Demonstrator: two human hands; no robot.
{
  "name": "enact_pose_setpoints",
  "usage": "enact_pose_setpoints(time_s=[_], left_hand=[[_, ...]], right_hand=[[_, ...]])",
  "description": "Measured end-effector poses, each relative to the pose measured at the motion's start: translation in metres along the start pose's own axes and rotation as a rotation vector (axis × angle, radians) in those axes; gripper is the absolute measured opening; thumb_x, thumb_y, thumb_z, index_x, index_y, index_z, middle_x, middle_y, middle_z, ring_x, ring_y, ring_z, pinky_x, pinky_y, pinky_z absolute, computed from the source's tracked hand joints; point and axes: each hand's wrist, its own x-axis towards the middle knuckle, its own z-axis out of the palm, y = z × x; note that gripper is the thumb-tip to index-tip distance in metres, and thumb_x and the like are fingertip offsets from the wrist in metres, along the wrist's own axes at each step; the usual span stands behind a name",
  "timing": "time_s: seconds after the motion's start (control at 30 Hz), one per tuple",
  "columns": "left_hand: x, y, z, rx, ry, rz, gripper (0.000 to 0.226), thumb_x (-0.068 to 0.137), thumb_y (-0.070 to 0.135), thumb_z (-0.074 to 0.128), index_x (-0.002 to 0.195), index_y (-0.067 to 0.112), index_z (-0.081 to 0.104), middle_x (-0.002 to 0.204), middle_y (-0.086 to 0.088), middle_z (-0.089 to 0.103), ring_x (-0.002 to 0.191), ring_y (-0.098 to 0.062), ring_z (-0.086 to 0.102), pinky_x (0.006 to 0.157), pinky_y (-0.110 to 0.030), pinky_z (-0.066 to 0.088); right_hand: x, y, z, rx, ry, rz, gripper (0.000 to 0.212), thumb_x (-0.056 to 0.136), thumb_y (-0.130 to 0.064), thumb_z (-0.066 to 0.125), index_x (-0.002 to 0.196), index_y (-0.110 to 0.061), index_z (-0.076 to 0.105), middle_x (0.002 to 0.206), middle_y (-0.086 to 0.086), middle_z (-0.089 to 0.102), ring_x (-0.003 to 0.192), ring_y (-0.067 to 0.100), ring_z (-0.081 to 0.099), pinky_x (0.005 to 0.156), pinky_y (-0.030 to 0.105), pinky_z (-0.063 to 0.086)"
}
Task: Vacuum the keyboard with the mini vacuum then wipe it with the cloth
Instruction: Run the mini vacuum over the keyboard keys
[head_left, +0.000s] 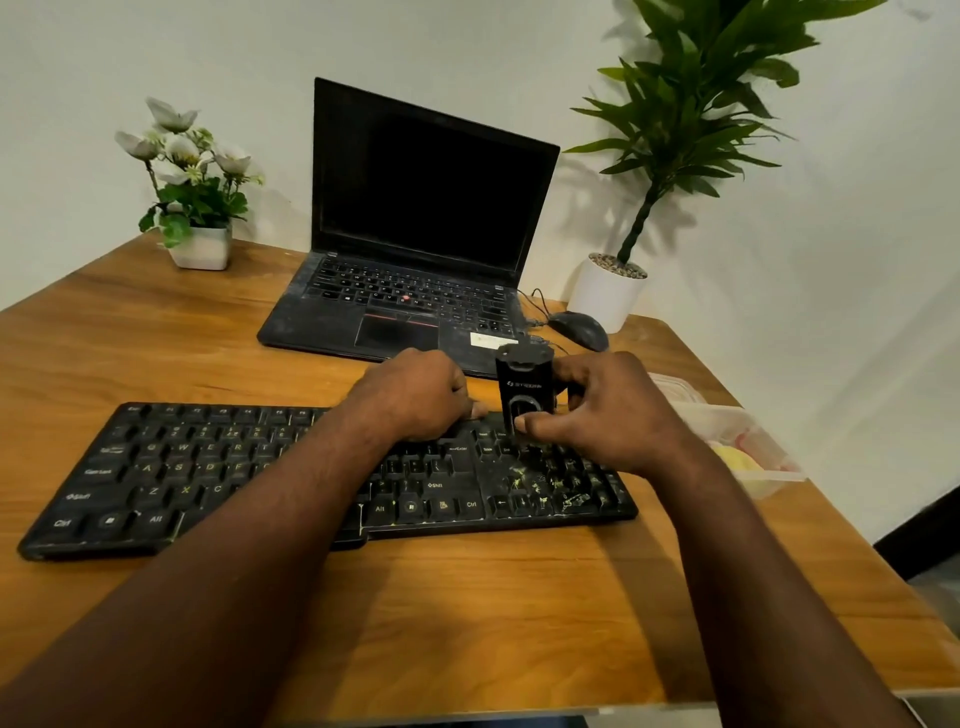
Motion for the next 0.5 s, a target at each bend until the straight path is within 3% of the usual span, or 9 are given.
enact_pose_setpoints(time_s=[0.1,0.27,0.37,0.5], left_hand=[[-0.001,0.000,0.000,-0.008,0.009,-0.008,0.033,0.094,0.053,0.066,0.074,0.028,0.071,0.077,0.007,0.072,0.078,-0.013,0.068,0.083,-0.047,0.060],[-0.001,0.000,0.001,0.004,0.015,-0.010,0.031,0.093,0.056,0.068,0.077,0.029,0.071,0.081,0.007,0.071,0.081,-0.014,0.066,0.084,-0.047,0.059],[-0.001,0.001,0.001,0.014,0.014,-0.008,0.029,0.093,0.054,0.068,0.077,0.030,0.071,0.082,0.008,0.072,0.082,-0.014,0.067,0.085,-0.047,0.059],[0.000,0.000,0.001,0.023,0.019,-0.006,0.029,0.093,0.055,0.069,0.076,0.031,0.070,0.084,0.008,0.071,0.084,-0.014,0.066,0.086,-0.046,0.058]], right_hand=[[-0.002,0.005,-0.006,0.078,-0.116,0.103,0.028,0.077,-0.020,0.089,0.101,-0.021,0.076,0.085,-0.003,0.079,0.073,0.012,0.076,0.062,0.028,0.059],[0.006,0.010,-0.003,-0.139,0.193,0.070,0.054,0.077,-0.037,0.088,0.127,-0.031,0.069,0.092,-0.021,0.069,0.069,0.001,0.067,0.064,0.027,0.052],[0.003,0.012,0.003,-0.097,0.083,0.115,0.049,0.076,-0.035,0.089,0.121,-0.028,0.073,0.089,-0.013,0.076,0.069,0.003,0.072,0.068,0.039,0.063],[-0.006,0.013,-0.009,-0.022,-0.015,0.129,0.033,0.074,-0.028,0.091,0.103,-0.023,0.077,0.087,-0.005,0.079,0.074,0.011,0.076,0.073,0.046,0.064]])
